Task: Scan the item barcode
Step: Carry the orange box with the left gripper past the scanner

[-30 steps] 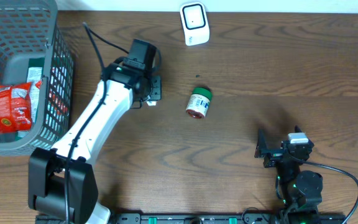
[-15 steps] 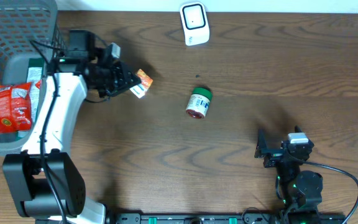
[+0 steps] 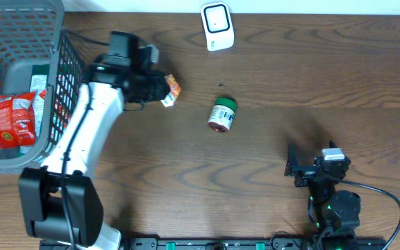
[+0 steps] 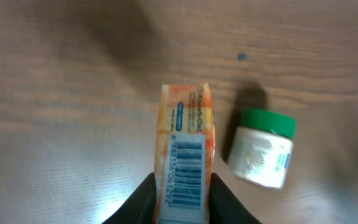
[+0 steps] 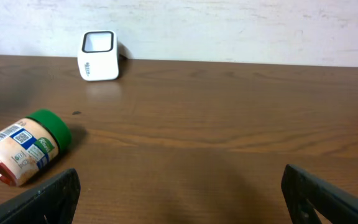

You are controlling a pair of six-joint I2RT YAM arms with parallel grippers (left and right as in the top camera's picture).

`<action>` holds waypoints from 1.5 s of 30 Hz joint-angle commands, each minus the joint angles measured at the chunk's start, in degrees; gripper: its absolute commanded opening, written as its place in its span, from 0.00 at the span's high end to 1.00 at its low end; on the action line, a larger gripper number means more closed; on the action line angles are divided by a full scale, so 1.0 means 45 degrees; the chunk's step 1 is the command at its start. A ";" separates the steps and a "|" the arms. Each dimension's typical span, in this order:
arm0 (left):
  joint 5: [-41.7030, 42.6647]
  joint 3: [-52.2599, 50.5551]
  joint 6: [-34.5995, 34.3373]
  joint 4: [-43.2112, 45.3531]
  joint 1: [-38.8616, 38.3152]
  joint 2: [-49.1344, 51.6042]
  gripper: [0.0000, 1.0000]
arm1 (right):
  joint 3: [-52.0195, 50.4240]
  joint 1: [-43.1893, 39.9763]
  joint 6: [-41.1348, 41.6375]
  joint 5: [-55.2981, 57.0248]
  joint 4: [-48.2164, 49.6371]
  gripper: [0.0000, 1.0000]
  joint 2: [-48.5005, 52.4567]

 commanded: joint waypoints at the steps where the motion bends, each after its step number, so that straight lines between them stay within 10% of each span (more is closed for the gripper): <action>1: -0.3755 0.0291 0.0301 0.0704 -0.1467 -0.0160 0.75 | -0.0015 -0.0068 0.0170 0.0107 -0.0049 0.01 -0.0019; 12: -0.8704 -0.0427 0.0301 0.3313 -0.4449 0.0165 0.79 | -0.0015 -0.0068 0.0170 0.0107 -0.0049 0.01 -0.0019; 37: -0.8301 -0.0549 0.0345 0.3813 -0.4605 0.4012 0.78 | -0.0015 -0.0068 0.0170 0.0107 -0.0049 0.01 -0.0019; 41: -0.7441 -0.0549 0.0345 0.3730 -0.4605 0.4007 0.70 | -0.0015 -0.0068 0.0170 0.0107 -0.0049 0.01 -0.0019; 45: -0.7451 -0.0544 0.0359 0.3667 -0.4590 0.3993 0.41 | -0.0015 -0.0068 0.0165 0.0107 -0.0049 0.01 -0.0019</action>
